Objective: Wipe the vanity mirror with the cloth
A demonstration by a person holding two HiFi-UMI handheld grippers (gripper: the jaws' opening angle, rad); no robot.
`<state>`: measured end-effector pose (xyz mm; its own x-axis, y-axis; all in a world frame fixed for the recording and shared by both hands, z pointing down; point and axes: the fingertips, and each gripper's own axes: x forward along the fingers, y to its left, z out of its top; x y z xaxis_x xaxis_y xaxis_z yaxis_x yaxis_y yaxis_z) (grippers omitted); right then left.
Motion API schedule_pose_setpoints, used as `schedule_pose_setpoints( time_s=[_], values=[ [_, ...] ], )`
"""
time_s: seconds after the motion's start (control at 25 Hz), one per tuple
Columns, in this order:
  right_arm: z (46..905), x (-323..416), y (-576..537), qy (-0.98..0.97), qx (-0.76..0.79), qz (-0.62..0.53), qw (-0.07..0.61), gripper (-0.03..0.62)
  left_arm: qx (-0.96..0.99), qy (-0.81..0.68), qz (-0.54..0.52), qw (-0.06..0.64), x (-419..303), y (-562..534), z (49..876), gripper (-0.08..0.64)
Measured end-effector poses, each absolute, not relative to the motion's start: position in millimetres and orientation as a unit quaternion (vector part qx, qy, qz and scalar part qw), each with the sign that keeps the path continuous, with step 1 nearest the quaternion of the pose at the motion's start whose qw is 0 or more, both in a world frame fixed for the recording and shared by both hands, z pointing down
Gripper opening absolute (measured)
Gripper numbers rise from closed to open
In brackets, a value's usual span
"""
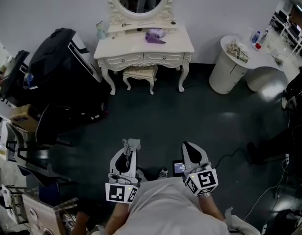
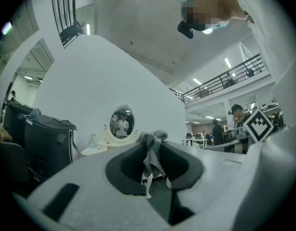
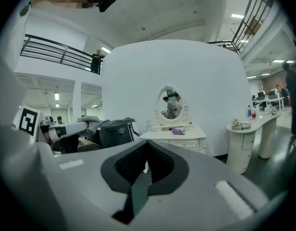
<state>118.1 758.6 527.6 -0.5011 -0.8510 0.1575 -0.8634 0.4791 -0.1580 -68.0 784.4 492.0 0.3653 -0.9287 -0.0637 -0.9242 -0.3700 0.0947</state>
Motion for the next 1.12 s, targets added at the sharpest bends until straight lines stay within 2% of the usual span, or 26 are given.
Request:
schedule_pose_setpoints(
  time_s=[0.56, 1.12],
  values=[
    [537.2, 117.6, 712.3, -0.842, 0.519, 0.148, 0.002, 0.008, 0.819, -0.571, -0.050, 0.032, -88.4, 737.6, 492.9, 0.072],
    [511.6, 77.0, 543.6, -0.824, 0.557, 0.103, 0.032, 0.008, 0.834, -0.544, -0.076, 0.042, -129.0, 553.4, 485.6, 0.072]
  ],
)
